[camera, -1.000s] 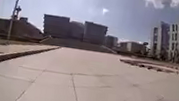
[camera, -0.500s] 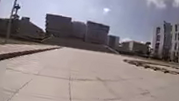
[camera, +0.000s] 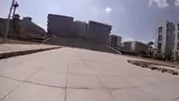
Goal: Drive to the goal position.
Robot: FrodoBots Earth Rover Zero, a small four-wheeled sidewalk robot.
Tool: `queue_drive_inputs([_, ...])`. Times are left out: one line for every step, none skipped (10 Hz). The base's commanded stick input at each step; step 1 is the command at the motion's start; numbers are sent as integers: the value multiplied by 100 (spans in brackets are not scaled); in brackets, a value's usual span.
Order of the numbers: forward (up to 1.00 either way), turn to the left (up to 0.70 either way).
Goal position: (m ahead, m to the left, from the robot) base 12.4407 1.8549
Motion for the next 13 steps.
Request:
queue_drive_inputs([85, 0])
queue_drive_inputs([85, 0])
queue_drive_inputs([85, 0])
queue_drive_inputs([85, 0])
queue_drive_inputs([85, 0])
queue_drive_inputs([85, 0])
queue_drive_inputs([85, 0])
queue_drive_inputs([85, 0])
queue_drive_inputs([85, 0])
queue_drive_inputs([85, 0])
queue_drive_inputs([85, 0])
queue_drive_inputs([85, 0])
queue_drive_inputs([85, 0])
